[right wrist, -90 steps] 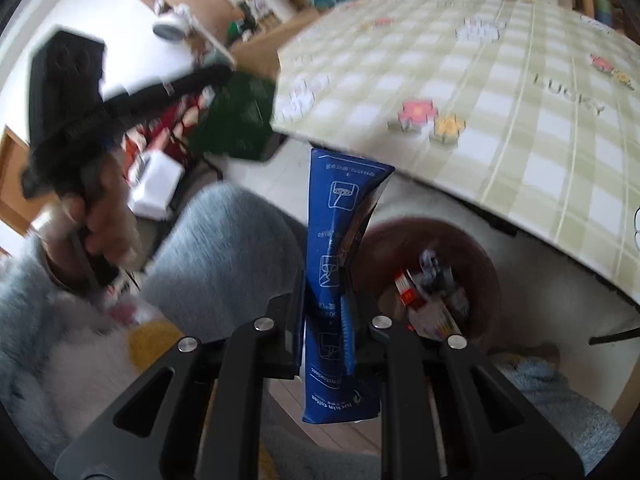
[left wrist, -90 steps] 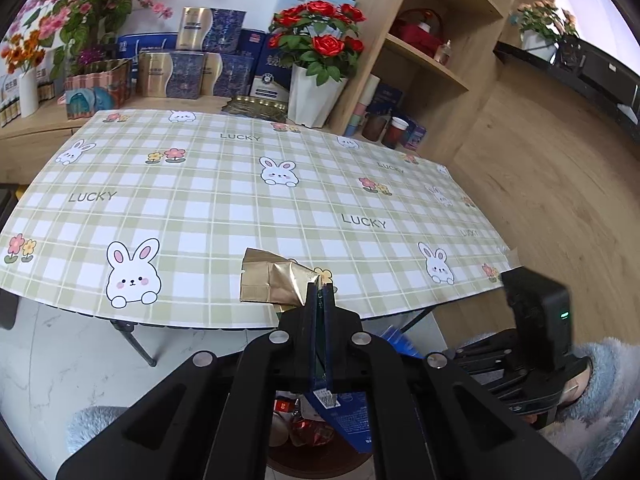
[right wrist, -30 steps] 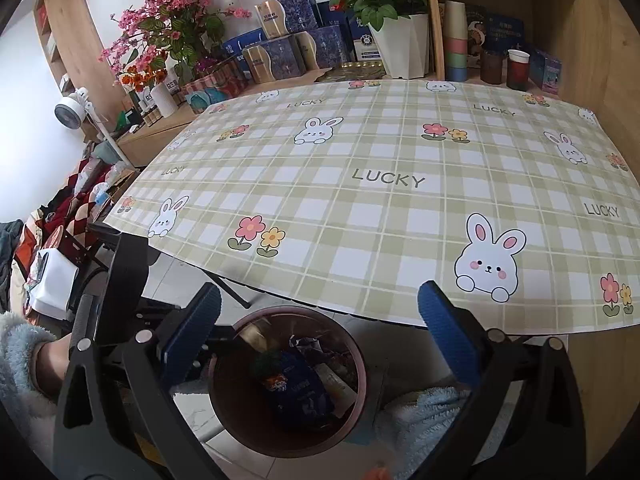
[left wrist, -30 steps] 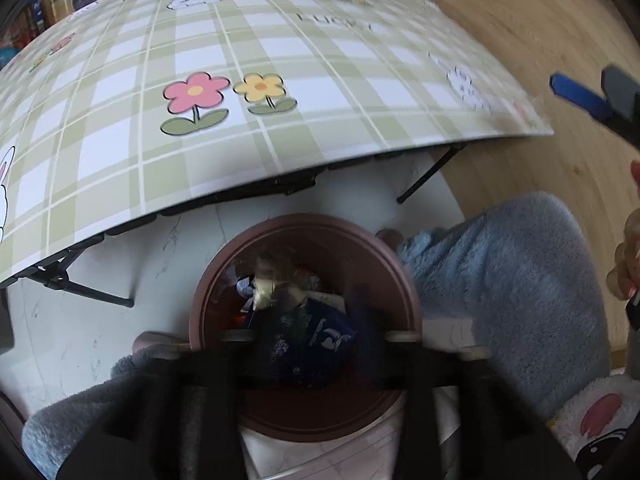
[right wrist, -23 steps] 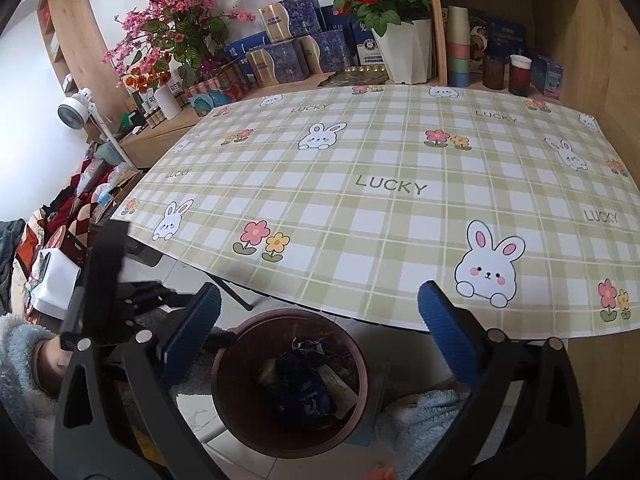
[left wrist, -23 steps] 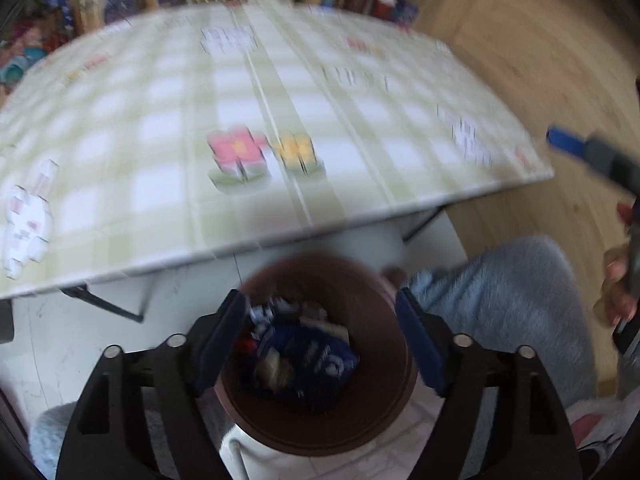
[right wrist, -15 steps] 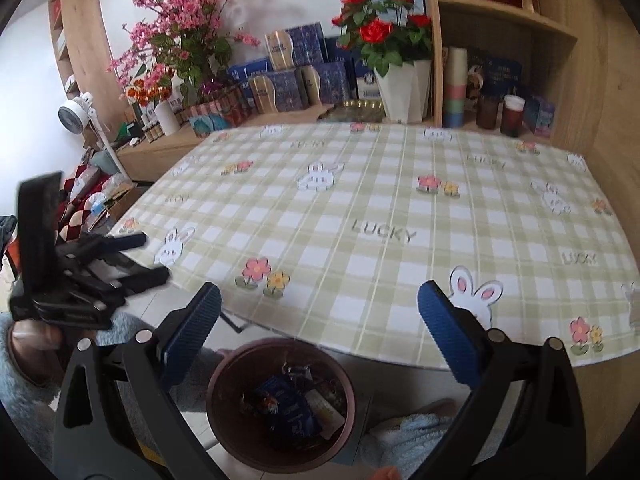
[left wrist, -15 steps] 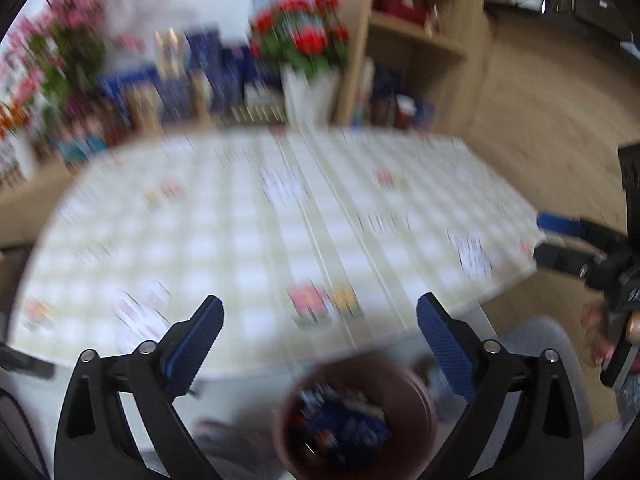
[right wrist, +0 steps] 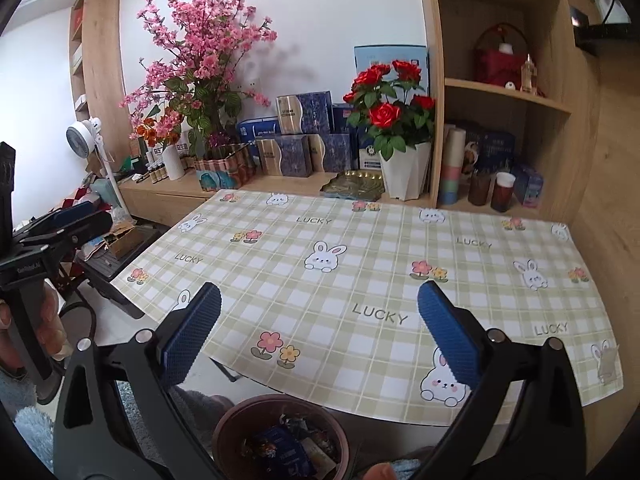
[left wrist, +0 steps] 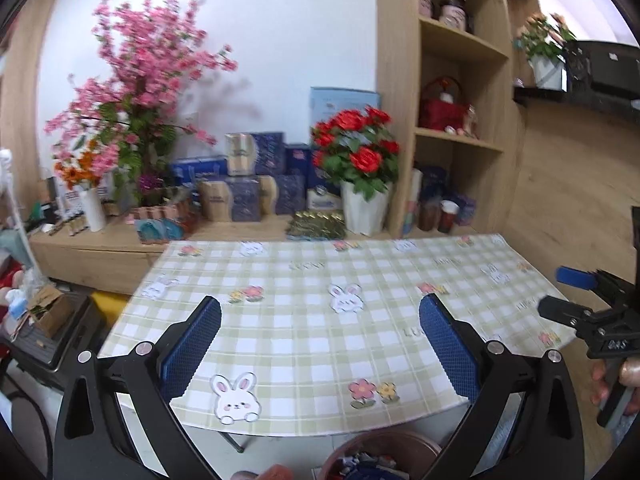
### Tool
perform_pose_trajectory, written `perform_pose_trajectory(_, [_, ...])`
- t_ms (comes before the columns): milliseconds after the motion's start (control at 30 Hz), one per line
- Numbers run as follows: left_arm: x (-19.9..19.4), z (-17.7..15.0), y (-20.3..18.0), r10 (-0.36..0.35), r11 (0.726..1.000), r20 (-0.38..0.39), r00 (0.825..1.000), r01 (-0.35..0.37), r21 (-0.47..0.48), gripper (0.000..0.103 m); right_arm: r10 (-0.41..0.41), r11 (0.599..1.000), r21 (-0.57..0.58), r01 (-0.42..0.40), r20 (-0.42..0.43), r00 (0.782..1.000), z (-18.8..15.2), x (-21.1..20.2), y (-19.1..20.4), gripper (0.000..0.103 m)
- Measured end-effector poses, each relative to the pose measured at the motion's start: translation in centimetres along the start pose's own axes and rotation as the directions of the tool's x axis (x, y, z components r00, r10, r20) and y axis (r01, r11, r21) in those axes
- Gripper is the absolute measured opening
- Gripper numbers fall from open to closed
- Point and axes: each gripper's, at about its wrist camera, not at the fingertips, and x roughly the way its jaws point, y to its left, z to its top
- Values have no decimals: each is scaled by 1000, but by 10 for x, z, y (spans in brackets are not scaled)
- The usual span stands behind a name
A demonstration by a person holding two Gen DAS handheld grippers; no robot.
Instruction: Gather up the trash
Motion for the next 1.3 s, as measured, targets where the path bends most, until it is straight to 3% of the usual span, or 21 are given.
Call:
perform_pose_trajectory(367, [-1, -9, -5, 65, 997, -7, 998, -65, 29, 97, -17, 1000, 10, 17, 2, 1000, -2, -4, -2, 97])
perform_pose_trajectory(1300, [-2, -14, -9, 60, 996, -32, 998, -58, 70, 97, -82, 997, 14, 82, 6, 997, -10, -5, -6, 97])
